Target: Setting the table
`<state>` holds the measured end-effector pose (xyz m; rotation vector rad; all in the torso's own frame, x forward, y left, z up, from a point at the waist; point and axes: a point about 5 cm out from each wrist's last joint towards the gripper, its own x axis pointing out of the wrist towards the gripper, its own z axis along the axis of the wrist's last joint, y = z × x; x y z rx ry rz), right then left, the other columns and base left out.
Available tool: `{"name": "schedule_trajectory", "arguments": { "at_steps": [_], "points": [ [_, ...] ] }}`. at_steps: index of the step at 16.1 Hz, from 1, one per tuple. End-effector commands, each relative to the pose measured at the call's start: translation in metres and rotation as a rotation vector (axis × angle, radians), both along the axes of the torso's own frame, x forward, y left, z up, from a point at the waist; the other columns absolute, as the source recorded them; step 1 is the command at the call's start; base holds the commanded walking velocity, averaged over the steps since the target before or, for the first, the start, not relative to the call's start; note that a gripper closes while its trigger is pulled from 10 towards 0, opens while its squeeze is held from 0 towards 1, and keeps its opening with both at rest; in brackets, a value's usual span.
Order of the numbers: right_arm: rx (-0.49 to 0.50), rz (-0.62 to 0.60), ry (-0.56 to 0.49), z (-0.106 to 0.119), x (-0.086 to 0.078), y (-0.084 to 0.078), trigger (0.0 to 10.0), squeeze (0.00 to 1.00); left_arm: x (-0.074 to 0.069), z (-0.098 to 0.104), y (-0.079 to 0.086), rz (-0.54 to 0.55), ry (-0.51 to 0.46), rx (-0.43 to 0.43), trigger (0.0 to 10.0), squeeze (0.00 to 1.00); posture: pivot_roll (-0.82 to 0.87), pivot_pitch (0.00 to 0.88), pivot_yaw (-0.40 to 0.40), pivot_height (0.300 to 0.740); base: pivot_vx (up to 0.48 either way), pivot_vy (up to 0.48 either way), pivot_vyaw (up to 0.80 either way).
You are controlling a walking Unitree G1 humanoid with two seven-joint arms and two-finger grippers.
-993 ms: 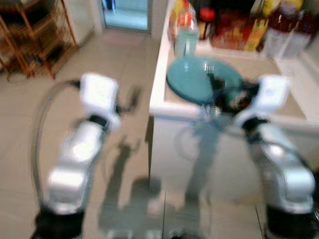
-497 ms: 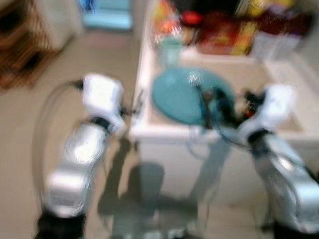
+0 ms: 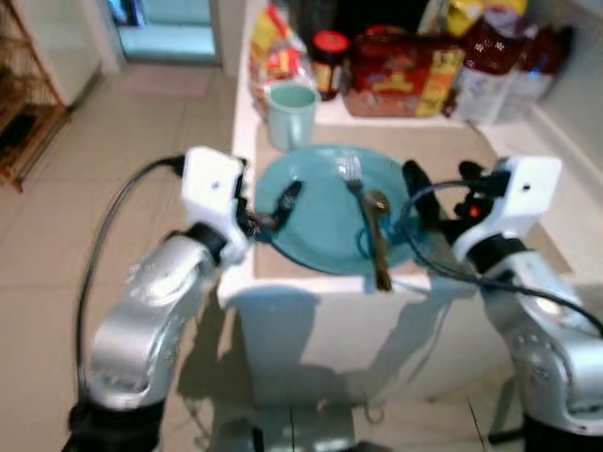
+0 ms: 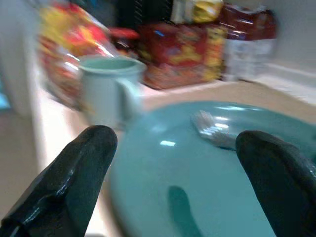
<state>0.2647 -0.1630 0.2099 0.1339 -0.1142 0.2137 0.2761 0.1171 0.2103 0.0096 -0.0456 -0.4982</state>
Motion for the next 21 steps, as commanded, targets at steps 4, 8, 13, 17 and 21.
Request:
{"name": "schedule_trajectory", "arguments": {
  "at_steps": [4,8,13,17,21],
  "points": [
    [-0.008,0.021,-0.017,0.009,0.001,-0.005,10.0,0.0,0.019,-0.003,0.013,0.053,0.164,-0.117,10.0,1.0,0.06,0.068,-0.058,0.74,0.0,0.0,0.0],
    [-0.015,0.031,-0.019,0.011,0.0,-0.007,10.0,0.0,0.036,0.0,0.02,0.104,0.303,-0.285,10.0,0.0,0.06,0.075,-0.05,0.74,0.0,0.0,0.0],
    [-0.017,0.067,0.011,0.008,-0.002,-0.005,10.0,0.0,0.04,-0.01,0.039,0.236,0.4,-0.238,10.0,0.0,0.06,0.077,-0.048,0.74,0.0,0.0,0.0],
    [-0.024,0.093,0.031,0.005,-0.004,-0.004,10.0,0.0,0.039,-0.01,0.032,0.186,0.452,-0.306,10.0,0.0,0.06,0.079,-0.047,0.74,0.0,0.0,0.0],
    [-0.032,0.122,0.062,0.0,-0.006,-0.001,10.0,0.0,0.037,-0.013,0.022,0.147,0.502,-0.332,10.0,0.0,0.06,0.078,-0.044,0.74,0.0,0.0,0.0]
  ]
}}
